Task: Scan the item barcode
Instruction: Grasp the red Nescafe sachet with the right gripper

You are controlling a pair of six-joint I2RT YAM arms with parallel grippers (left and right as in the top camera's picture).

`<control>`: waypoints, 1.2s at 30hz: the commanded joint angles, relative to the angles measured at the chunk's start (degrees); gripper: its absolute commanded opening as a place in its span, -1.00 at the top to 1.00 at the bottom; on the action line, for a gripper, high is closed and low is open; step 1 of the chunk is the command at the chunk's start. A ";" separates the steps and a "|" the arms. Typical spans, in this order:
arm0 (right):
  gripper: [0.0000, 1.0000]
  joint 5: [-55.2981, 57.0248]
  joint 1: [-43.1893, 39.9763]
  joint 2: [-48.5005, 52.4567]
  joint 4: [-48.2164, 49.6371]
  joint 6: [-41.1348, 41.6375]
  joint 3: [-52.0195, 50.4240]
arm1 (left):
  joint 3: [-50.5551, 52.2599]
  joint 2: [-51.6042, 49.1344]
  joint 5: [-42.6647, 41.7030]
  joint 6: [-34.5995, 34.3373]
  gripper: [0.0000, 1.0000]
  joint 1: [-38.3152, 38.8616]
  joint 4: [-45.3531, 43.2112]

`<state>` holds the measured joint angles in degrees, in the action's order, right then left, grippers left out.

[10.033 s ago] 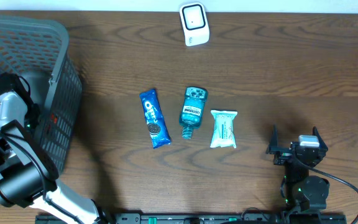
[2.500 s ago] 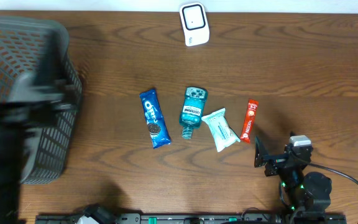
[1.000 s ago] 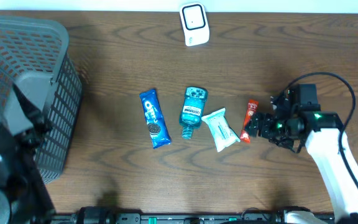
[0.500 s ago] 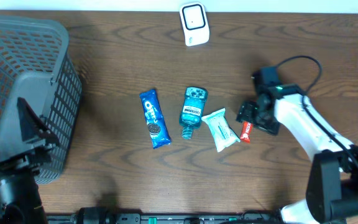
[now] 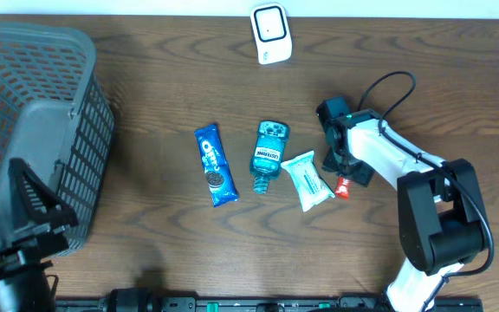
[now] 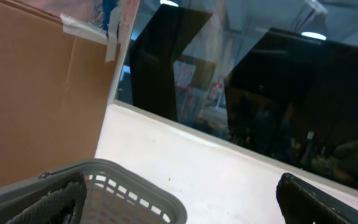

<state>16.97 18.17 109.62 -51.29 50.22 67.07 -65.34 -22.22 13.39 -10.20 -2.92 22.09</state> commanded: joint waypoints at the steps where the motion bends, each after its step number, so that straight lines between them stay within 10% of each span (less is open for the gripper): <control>1: 0.31 6.45 0.13 3.61 0.55 1.20 -0.55 | 0.24 1.79 -0.74 -1.70 -0.96 -0.28 -0.26; 9: 0.98 5.60 0.24 5.81 1.40 1.18 -0.92 | 0.24 3.30 -0.74 -1.70 -0.95 -0.28 -0.28; 18: 0.98 -10.29 -0.79 3.08 -0.96 -13.64 3.06 | 0.24 3.41 -0.74 -1.73 -0.96 -0.22 -10.91; 29: 0.98 -59.71 -9.29 -8.07 -11.56 -34.07 12.15 | 0.24 3.34 -0.72 -1.70 -0.95 -0.24 -9.60; 33: 0.98 -59.63 -12.28 -8.46 -14.38 -38.05 12.09 | 0.24 3.34 -0.74 -1.73 -0.96 -0.24 -9.68; 36: 0.40 -40.74 -11.89 -8.41 -15.98 -35.36 11.43 | 0.24 3.34 -0.74 -1.73 -0.95 -0.24 -9.42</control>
<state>-34.46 5.98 100.84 -66.26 16.43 78.98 -65.23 -19.38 13.39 -11.84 -2.92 12.69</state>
